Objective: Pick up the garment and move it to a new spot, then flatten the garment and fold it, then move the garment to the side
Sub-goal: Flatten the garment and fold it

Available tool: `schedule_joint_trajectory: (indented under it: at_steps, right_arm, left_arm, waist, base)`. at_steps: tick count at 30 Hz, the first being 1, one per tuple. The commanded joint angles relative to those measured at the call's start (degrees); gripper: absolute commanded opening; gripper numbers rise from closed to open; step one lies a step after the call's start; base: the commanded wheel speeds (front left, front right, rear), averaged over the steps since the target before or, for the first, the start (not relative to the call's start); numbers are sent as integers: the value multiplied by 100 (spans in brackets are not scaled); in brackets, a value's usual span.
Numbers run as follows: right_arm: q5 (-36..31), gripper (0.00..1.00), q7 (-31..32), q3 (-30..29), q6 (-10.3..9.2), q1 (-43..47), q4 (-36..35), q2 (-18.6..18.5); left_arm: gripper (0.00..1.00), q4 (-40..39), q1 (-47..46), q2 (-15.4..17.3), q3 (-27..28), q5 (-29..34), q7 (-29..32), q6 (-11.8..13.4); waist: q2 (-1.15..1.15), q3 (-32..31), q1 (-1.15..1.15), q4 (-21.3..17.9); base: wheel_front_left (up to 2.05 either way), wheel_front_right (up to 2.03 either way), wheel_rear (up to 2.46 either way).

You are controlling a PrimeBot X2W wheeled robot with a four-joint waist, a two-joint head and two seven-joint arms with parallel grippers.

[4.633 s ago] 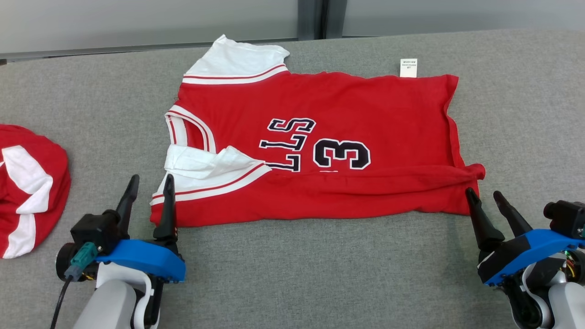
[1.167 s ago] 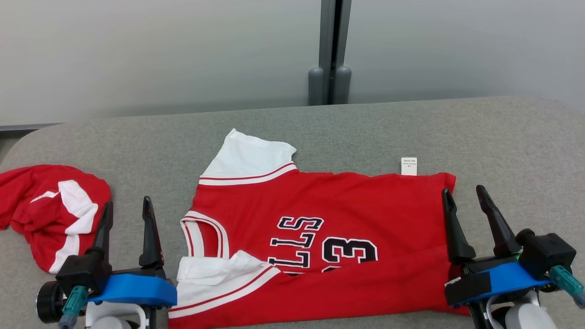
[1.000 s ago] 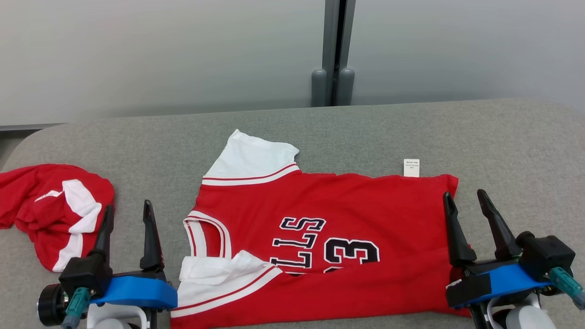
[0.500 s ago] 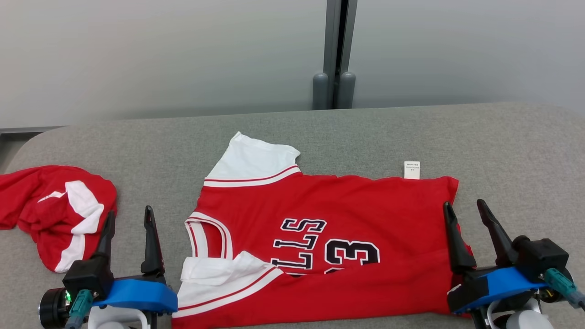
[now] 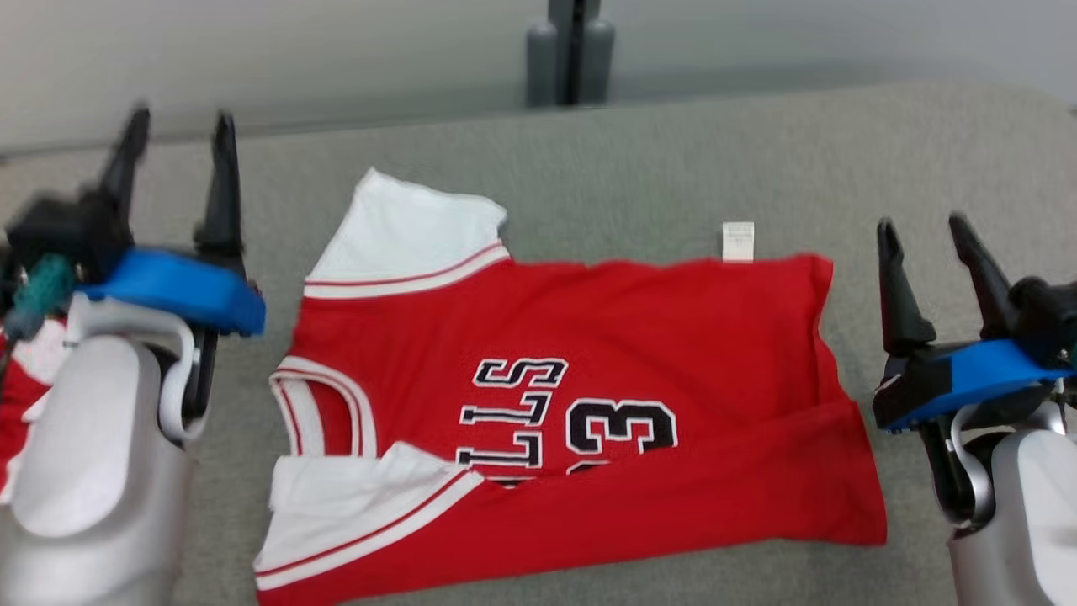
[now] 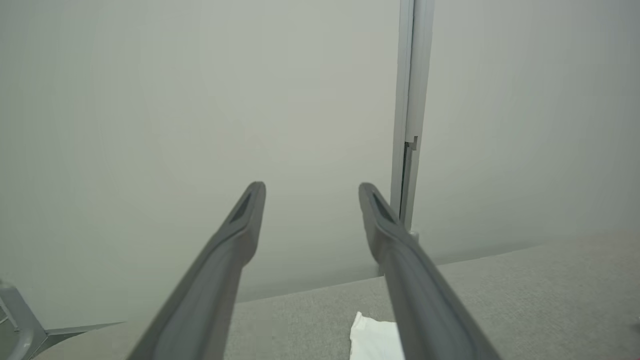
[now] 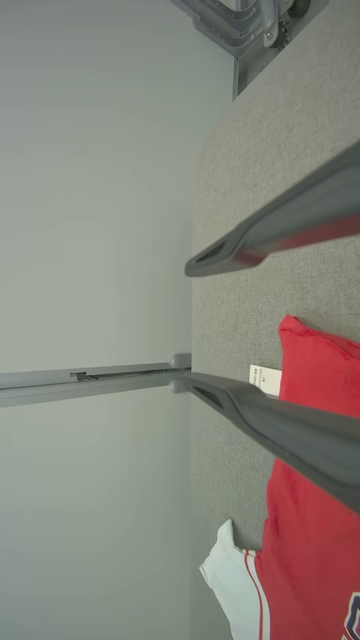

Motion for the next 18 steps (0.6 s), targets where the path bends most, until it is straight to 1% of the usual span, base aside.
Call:
schedule_joint_trajectory:
  at_steps: [1,6,9,14,18]
  right_arm:
    - [-26,100,33,21,1,-188,-44,-27]
    - [13,100,88,113,1,-574,-81,-7]
    - [64,100,52,145,1,-733,-98,37]
    - [117,100,-18,179,1,-905,-61,65]
    - [115,100,-57,187,1,-974,-31,95]
  left_arm:
    - [100,62,-293,40,-43,-26,99,-47]
    - [100,454,-1429,350,-417,-104,568,-171]
    - [100,764,-1976,450,-676,-222,818,-207]
    - [100,1274,-2592,628,-1393,-828,1296,-196]
    - [100,1590,-2763,799,-2008,-1356,1672,-198]
  waist:
    - [0,207,-1,20]
    - [0,783,-1,-197]
    - [0,1073,-1,-322]
    - [0,1429,-1,-523]
    - [0,1583,-1,-679]
  base:
    - [0,0,0]
    - [0,0,0]
    - [0,0,0]
    - [0,0,0]
    - [0,0,0]
